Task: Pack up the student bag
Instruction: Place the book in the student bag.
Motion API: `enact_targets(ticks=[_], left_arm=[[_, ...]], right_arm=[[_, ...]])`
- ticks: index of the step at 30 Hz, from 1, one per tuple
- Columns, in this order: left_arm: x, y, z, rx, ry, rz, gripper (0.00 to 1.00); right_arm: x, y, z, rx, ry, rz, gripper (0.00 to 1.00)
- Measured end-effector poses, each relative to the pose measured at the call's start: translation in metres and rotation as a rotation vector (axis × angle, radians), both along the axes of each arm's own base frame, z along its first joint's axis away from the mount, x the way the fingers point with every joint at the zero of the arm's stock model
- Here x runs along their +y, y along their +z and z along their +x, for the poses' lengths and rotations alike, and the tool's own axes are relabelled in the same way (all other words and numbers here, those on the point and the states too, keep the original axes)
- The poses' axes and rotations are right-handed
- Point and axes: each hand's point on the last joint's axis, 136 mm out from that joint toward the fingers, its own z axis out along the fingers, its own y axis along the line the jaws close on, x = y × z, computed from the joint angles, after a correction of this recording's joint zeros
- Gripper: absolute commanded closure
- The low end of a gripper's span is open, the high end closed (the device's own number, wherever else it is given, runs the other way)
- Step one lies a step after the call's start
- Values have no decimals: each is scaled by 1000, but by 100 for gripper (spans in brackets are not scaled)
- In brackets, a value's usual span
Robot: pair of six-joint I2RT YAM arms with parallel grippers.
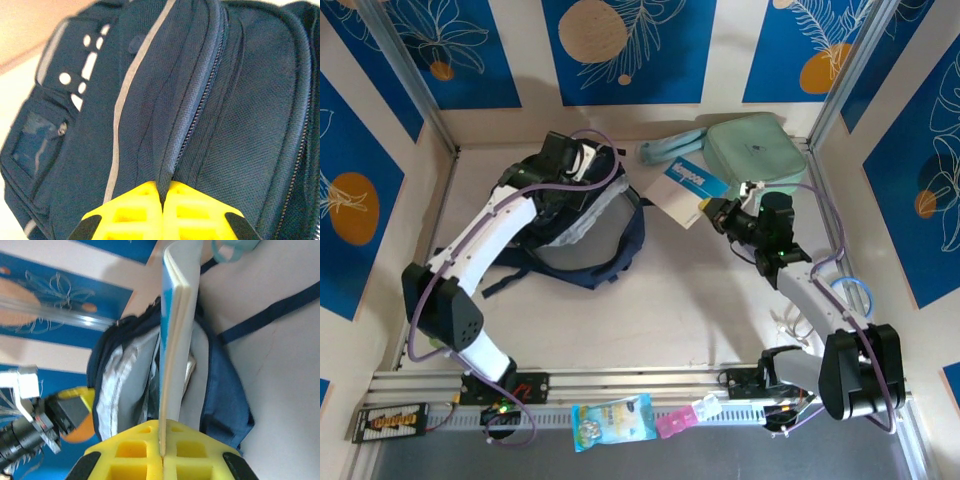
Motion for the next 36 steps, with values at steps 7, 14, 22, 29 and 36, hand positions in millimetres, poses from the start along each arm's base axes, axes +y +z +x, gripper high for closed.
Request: enact_targets(ticks=[7,14,22,29,36], left_arm=[[-3,14,8,-61,22,-46,100],[-3,15,10,-64,38,-64,100],[-4,15,9,-59,44,-82,100],[-3,15,10,-55,48,-91,100],[1,16,13,-48,54,-110,100]], right_arm=[[58,-26,-18,63,188,9,100],[113,-27,-14,72,313,30,100],[163,-39,32,128,307,24,100],[195,-96,67,319,176,-70,100],[232,-115,88,450,45,-107,97]])
